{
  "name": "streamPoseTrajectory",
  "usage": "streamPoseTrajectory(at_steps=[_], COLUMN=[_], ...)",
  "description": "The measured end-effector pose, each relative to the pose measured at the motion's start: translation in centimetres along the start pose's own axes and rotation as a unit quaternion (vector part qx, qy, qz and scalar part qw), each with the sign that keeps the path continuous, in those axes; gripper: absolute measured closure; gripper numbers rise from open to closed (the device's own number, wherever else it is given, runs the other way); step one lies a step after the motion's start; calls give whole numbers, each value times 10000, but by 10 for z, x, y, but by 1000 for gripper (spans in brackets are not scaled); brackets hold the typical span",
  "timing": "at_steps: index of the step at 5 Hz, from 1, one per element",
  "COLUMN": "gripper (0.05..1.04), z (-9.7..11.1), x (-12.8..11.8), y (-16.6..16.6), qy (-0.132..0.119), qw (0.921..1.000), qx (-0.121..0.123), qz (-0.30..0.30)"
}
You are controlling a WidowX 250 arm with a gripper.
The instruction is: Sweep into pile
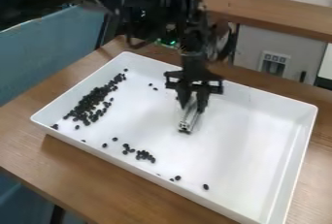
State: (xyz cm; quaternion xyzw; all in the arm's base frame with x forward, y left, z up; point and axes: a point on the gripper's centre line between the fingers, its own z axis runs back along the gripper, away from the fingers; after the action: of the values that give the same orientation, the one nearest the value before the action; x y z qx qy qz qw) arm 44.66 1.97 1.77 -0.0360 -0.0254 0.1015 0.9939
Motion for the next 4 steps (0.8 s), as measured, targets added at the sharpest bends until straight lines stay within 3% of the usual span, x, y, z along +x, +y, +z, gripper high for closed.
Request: streamPoseTrajectory(at_steps=[1,2,3,4], gripper=[704,704,645,339], z=[2,10,15,13], x=[2,7,-5,-9], y=[19,86,122,119], qy=[-105,-139,-114,-19], qw=[9997,9969,9944,9944], qx=[195,255,409,537], qz=[44,735,970,914])
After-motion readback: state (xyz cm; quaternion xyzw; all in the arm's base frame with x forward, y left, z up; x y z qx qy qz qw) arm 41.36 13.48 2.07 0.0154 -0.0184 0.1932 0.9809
